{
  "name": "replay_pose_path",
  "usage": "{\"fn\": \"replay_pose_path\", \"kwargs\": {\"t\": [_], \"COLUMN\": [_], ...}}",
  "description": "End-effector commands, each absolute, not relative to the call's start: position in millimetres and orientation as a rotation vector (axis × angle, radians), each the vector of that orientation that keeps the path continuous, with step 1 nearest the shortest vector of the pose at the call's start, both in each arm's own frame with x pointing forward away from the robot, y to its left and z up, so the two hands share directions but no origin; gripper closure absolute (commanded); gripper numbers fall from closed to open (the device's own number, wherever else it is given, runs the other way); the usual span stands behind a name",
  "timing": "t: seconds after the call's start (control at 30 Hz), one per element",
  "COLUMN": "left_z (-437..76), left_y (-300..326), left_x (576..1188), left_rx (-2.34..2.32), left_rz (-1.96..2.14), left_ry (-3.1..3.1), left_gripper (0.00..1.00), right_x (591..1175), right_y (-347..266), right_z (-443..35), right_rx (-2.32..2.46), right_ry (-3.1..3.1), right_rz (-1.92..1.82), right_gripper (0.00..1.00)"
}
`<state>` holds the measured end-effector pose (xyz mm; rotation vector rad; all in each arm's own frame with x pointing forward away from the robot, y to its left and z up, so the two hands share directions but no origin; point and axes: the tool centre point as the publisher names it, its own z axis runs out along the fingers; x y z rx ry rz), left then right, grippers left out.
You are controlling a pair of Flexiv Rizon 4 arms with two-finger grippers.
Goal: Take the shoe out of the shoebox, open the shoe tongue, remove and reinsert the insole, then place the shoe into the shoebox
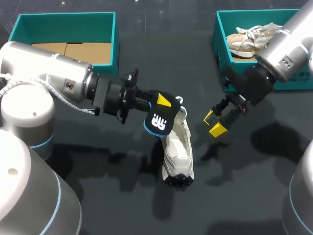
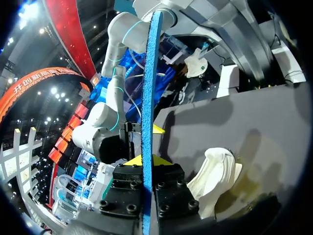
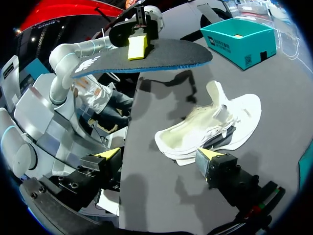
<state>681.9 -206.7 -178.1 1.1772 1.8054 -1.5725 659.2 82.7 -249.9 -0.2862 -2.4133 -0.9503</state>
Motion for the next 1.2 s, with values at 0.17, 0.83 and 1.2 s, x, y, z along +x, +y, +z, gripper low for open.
{"fn": "replay_pose_path", "kwargs": {"t": [0.17, 0.83, 1.2], "left_z": [-183.0, -198.6, -208.0], "left_y": [-210.0, -210.9, -210.1], "left_x": [645.4, 632.7, 623.1], "left_rx": [1.066, 0.859, 0.817], "left_rz": [-1.746, -1.935, -1.987], "left_ry": [1.906, 1.987, 2.024], "left_gripper": [1.0, 1.0, 1.0], "right_x": [637.7, 644.8, 645.2], "right_y": [73.7, 81.4, 95.4], "right_z": [-266.6, -299.9, -319.0], "right_rx": [-0.142, -0.091, -0.047], "right_ry": [-2.676, -2.909, -3.044], "right_rz": [-0.909, -0.753, -0.619], "right_gripper": [0.0, 0.0, 0.0]}}
